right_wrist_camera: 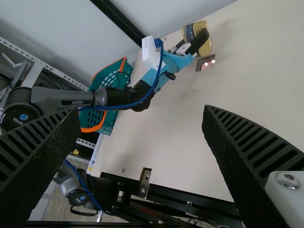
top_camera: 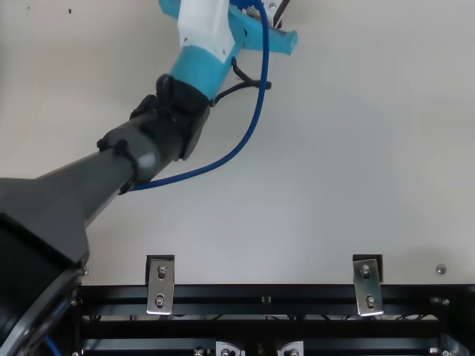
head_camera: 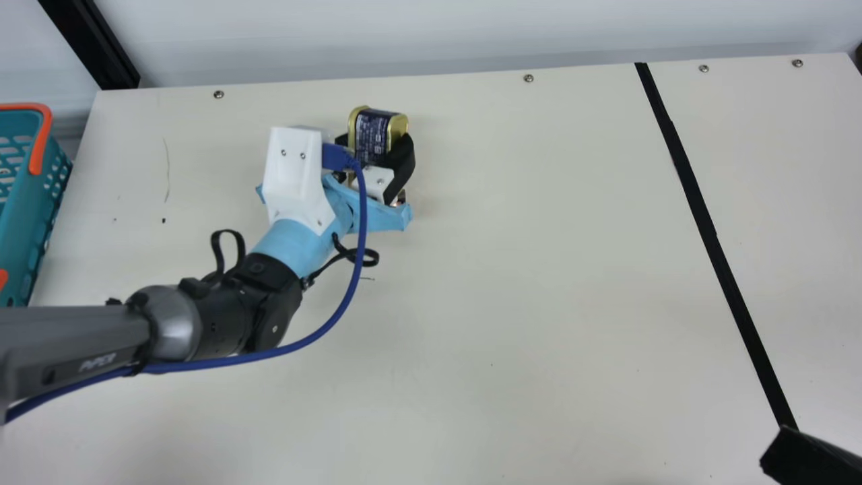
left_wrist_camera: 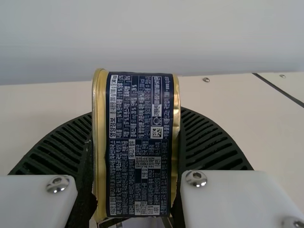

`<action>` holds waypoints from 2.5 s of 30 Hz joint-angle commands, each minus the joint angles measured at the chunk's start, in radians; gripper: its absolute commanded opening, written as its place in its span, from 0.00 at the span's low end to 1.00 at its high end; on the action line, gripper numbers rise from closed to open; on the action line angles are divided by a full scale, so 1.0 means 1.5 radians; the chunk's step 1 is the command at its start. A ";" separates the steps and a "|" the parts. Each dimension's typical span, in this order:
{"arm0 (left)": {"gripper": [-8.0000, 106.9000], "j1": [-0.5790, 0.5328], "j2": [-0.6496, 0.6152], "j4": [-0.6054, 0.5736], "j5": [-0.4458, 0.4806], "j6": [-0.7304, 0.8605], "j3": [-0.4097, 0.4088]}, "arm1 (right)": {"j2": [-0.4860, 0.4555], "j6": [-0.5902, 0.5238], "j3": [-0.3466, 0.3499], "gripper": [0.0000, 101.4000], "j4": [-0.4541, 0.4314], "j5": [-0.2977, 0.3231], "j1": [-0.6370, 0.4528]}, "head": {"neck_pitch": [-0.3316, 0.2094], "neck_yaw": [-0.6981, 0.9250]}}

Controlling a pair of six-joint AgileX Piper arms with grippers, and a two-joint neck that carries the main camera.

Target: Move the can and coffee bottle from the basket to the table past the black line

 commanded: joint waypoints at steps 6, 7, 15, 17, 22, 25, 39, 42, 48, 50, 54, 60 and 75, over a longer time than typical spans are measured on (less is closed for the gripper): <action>0.16 -0.002 0.021 -0.042 -0.030 0.017 -0.030 | 0.000 0.000 0.000 1.00 0.000 0.000 0.000 | -0.006 -0.004; 0.16 -0.002 0.024 -0.046 -0.034 0.019 -0.035 | 0.000 0.000 0.000 1.00 0.000 0.000 0.000 | -0.006 -0.004; 0.16 0.003 0.035 -0.051 -0.055 0.034 -0.062 | 0.000 0.000 0.000 1.00 0.000 0.000 0.000 | -0.006 -0.004; 0.16 0.005 0.037 -0.048 -0.058 0.038 -0.068 | 0.000 0.000 0.000 1.00 0.000 0.000 0.000 | -0.006 -0.004; 0.16 0.012 0.040 -0.030 -0.058 0.039 -0.074 | 0.000 0.000 0.000 1.00 0.000 0.000 0.000 | -0.006 -0.004; 0.16 0.014 0.041 -0.011 -0.053 0.033 -0.073 | 0.000 0.000 0.000 1.00 0.000 0.000 0.000 | -0.006 -0.004; 0.16 0.019 0.040 0.083 -0.021 -0.009 -0.052 | 0.000 0.000 0.000 1.00 0.000 0.000 0.000 | -0.006 -0.004; 0.16 0.019 0.040 0.094 -0.020 -0.015 -0.048 | 0.000 0.000 0.000 1.00 0.000 0.000 0.000 | -0.006 -0.004; 0.16 0.022 0.034 0.104 -0.021 -0.023 -0.036 | 0.000 0.000 0.000 1.00 0.000 0.000 0.000 | -0.006 -0.004; 0.16 0.024 0.029 0.108 -0.022 -0.025 -0.028 | 0.000 0.000 0.000 1.00 0.000 0.000 0.000 | -0.006 -0.004; 0.16 0.028 0.016 0.114 -0.027 -0.026 -0.002 | 0.000 0.000 0.000 1.00 0.000 0.000 0.000 | -0.006 -0.004; 0.16 0.032 -0.008 0.123 -0.044 -0.023 0.049 | 0.000 0.000 0.000 1.00 0.000 0.000 0.000 | -0.006 -0.004; 0.16 0.038 -0.063 0.126 -0.098 -0.017 0.164 | 0.000 0.000 0.000 1.00 0.000 0.000 0.000 | -0.006 -0.004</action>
